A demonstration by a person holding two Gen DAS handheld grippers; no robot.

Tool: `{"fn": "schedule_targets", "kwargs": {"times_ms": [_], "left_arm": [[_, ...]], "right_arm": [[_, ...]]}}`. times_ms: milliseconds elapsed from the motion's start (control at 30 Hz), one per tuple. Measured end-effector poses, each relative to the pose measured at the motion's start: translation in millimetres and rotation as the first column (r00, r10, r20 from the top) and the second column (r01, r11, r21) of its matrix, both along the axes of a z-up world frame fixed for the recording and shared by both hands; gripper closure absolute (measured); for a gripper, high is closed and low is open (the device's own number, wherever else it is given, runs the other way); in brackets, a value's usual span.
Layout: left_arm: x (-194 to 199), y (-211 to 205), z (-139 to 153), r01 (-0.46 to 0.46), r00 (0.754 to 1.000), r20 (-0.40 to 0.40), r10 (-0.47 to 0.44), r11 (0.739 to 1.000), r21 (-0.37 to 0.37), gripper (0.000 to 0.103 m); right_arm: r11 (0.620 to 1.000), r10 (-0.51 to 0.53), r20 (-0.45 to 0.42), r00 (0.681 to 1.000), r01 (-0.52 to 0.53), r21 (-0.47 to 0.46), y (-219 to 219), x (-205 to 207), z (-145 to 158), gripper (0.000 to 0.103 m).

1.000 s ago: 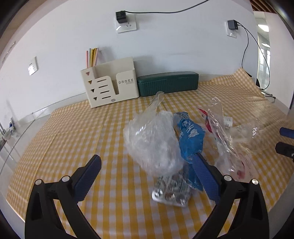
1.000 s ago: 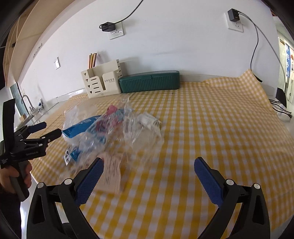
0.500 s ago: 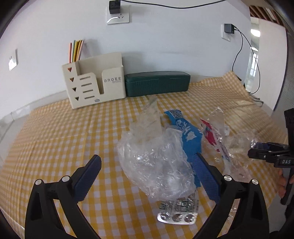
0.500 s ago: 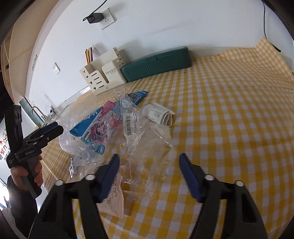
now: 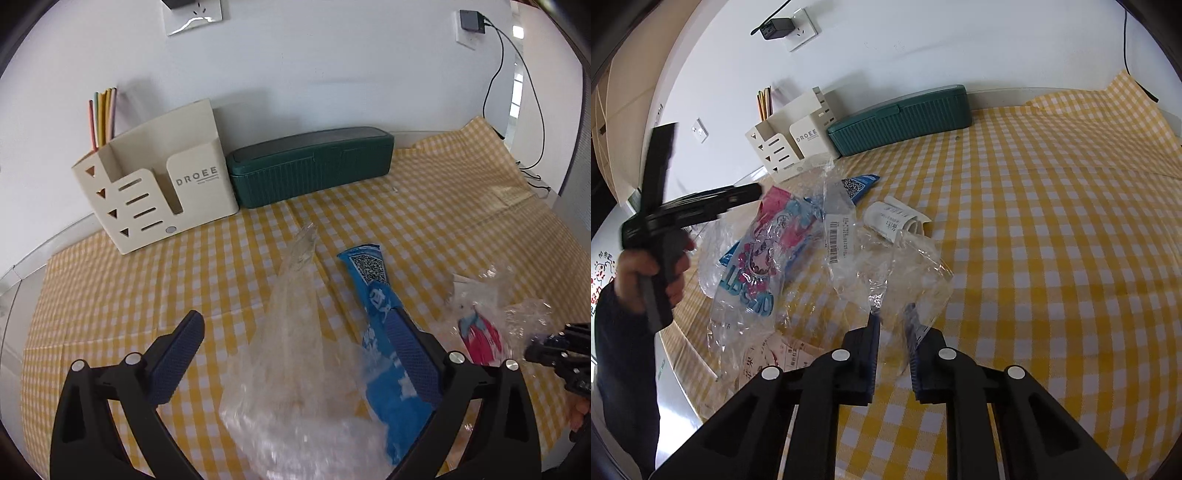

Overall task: Collect trash
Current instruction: 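Grasp a clear plastic wrapper with the left tool while the right tool grasps another wrapper, then carry both clear wrappers down toward the mesh wastebasket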

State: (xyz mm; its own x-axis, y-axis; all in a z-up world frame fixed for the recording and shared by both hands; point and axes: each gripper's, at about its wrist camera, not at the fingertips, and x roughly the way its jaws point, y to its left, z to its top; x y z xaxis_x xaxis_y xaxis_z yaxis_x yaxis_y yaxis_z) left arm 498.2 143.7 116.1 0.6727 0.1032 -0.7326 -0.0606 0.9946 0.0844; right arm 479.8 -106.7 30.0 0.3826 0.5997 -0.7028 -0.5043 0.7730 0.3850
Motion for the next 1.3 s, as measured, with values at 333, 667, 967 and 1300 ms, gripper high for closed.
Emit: {"fn": "schedule_targets", "kwargs": {"times_ms": [333, 667, 967, 1300], "left_arm": [[29.5, 34.9, -16.5, -0.083, 0.993, -0.095, 0.073, 0.991, -0.108, 0.099], [-11.4, 37.4, 16.9, -0.095, 0.995, 0.015, 0.098, 0.987, -0.128, 0.1], [-68.0, 32.1, 37.9, -0.111, 0.986, 0.11, 0.126, 0.984, -0.136, 0.1], [-124.8, 21.5, 32.9, -0.136, 0.974, 0.157, 0.162, 0.977, -0.163, 0.1]], "right_arm": [[1.0, -0.012, 0.013, 1.0, 0.012, 0.022, -13.1, -5.2, 6.1, 0.085], [0.997, -0.066, 0.056, 0.996, 0.063, 0.053, -27.1, -19.6, 22.0, 0.085], [0.981, -0.195, 0.161, 0.967, 0.195, 0.015, -49.4, -26.8, 42.6, 0.085], [0.952, -0.283, 0.266, 0.922, 0.304, -0.043, -59.9, -20.5, 54.4, 0.085]]}}
